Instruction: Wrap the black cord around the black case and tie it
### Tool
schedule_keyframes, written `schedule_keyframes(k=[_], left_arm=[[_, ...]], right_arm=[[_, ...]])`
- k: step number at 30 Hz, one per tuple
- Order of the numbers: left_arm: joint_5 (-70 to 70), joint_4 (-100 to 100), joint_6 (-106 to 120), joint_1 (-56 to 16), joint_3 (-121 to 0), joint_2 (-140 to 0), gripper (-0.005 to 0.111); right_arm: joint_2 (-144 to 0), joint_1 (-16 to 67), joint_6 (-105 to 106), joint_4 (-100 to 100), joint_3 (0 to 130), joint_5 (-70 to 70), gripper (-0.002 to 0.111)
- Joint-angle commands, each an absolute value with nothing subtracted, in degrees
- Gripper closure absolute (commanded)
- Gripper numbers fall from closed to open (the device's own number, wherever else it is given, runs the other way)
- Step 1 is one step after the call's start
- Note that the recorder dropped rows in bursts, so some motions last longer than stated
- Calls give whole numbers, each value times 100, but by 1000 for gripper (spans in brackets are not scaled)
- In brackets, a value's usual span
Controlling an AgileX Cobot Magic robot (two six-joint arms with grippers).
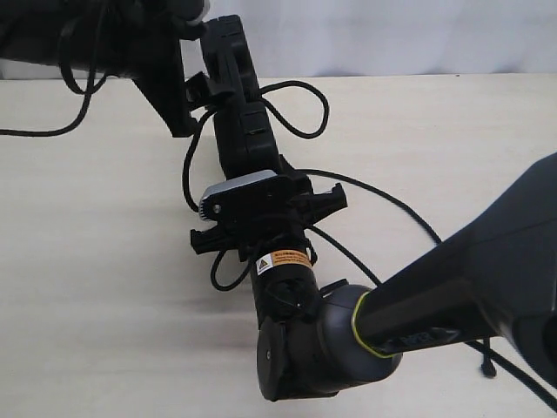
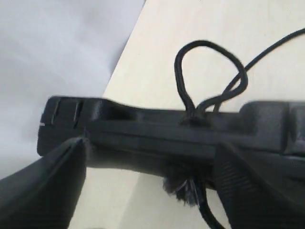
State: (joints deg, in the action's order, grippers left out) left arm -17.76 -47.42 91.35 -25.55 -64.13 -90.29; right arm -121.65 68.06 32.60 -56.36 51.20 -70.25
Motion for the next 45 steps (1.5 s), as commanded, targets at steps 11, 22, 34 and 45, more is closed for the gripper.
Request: schedule_keyframes(k=[11,22,34,45], left_arm=[[-2852,-4285,2941,-1852,-7097,-8724,53],[-4300,-2176,-38,-1867,-7964,-9215,53],[-3388,-2670,437,-2372,-7964,-9951,35],[-2829,-2923,404,-2372,-7964,-10238,97]], right_arm=[[-12116,6797,3317,-5606,5112,-6996,104],[-12116,6797,3638,-5601,5112,-6996,104],[-12116,6797,3638,-5601,5112,-6996,104],[-12116,6797,3627,-5612,5112,-6996,104]])
